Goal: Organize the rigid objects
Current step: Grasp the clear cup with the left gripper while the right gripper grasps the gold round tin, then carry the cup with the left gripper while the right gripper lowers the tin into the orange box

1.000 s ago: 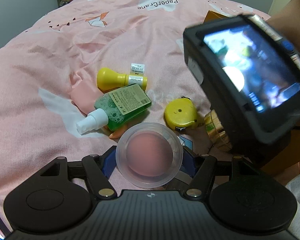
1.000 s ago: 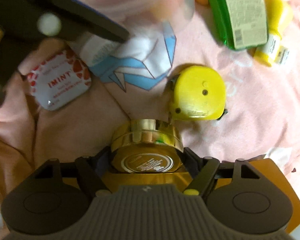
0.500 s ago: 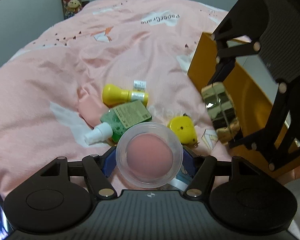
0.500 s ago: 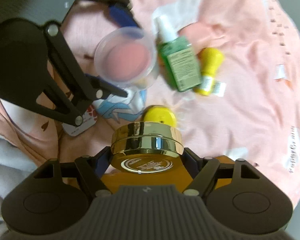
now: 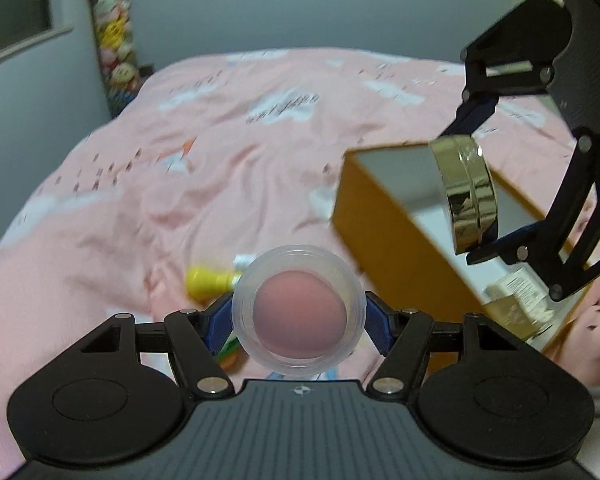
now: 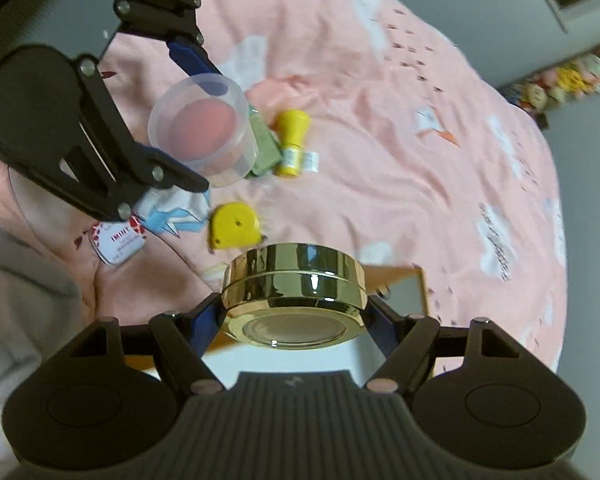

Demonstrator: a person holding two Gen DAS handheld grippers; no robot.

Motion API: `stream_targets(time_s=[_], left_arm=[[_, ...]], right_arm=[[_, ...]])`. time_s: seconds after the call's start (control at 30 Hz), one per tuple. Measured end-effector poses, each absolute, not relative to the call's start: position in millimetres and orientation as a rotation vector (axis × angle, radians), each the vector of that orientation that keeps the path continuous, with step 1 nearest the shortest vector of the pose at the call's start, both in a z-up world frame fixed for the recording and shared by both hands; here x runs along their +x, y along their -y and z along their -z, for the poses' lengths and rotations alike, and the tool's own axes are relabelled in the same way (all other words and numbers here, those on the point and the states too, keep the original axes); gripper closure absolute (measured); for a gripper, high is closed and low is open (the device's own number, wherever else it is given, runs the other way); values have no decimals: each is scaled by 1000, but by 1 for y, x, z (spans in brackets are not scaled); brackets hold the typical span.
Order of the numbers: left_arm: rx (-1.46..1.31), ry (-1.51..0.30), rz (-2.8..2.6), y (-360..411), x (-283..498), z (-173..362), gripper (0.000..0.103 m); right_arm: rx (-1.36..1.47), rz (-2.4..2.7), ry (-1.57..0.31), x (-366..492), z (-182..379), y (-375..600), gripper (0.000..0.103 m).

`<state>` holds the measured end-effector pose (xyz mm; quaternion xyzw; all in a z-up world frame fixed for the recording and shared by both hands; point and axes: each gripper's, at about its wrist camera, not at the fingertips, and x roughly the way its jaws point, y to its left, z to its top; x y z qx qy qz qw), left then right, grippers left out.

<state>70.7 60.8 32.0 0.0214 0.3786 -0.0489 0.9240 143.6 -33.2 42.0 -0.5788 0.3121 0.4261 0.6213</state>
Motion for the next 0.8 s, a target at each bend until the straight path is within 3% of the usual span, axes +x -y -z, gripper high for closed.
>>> stream_targets(time_s=[0.33,0.8], left_arm=[[125,-705,375,2,108,-54,26],[436,-843,587,63,183,12,26]], right_arm=[[-1220,-839,-886,186,-23,118,28],[-977,-826,-1111,252,60,158,28]])
